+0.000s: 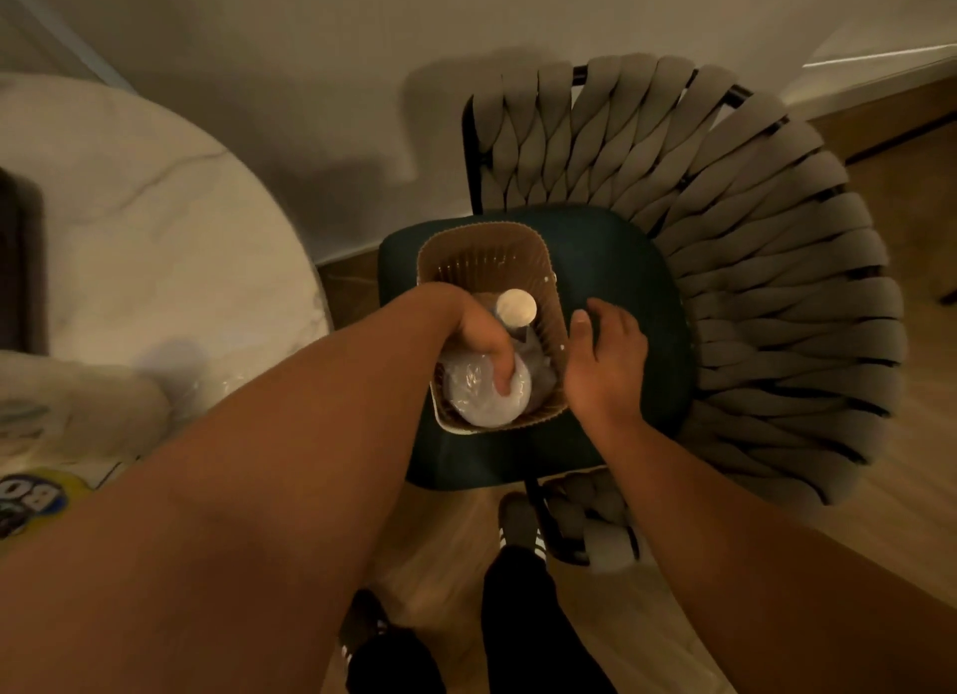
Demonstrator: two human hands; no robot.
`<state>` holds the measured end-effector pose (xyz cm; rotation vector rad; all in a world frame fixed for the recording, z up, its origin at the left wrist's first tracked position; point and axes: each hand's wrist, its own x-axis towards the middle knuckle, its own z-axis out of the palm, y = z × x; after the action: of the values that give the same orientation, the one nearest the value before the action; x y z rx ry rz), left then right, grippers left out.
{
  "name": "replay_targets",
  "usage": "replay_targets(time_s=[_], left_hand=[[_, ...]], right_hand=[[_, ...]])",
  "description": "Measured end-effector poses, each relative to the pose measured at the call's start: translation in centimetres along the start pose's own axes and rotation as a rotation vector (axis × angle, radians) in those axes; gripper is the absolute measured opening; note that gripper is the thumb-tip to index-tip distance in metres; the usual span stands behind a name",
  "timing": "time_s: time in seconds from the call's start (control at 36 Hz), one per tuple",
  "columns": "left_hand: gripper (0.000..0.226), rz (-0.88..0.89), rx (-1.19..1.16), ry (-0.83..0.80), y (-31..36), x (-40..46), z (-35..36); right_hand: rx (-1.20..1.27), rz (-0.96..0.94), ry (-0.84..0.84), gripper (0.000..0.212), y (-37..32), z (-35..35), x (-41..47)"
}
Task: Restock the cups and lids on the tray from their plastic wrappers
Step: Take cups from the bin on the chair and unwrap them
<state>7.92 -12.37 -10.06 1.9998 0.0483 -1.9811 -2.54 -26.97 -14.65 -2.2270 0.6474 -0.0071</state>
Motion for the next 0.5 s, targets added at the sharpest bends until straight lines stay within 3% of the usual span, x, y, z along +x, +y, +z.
replay_targets(time_s=[0.08, 0.14, 0.19, 0.28, 0.33, 0.5], left_hand=[[0.092, 0.054, -0.039, -0.014, -0.3, -2.3, 0.2], [0.097, 0.107, -0.084, -0.013, -0.5, -4.2, 0.5], [0.097, 0.162, -0.122, 0.004, -0.8, -6.0, 1.0], [0.098, 0.211, -0.243, 0.034, -1.9, -8.7, 2.1], [0.091, 0.245, -0.36, 0.053, -2.8, -10.8, 3.3], [0.06, 0.398, -0.726, 0.162, -5.7, -15.8, 8.0]], right_hand=[[0.125, -0.109, 0.012, 0.035, -2.0, -1.4, -1.7], [0.268, -0.117, -0.126, 0.035, -3.5, -1.7, -2.7], [0.384, -0.008, -0.358, 0.037, -4.9, -1.8, -3.6], [0.63, 0.36, -0.559, 0.031, -6.9, -2.2, -5.0], [0.758, 0.473, -0.597, 0.027, -7.8, -3.0, -6.0], [0.975, 0.566, -0.601, 0.037, -7.9, -4.5, -9.7]])
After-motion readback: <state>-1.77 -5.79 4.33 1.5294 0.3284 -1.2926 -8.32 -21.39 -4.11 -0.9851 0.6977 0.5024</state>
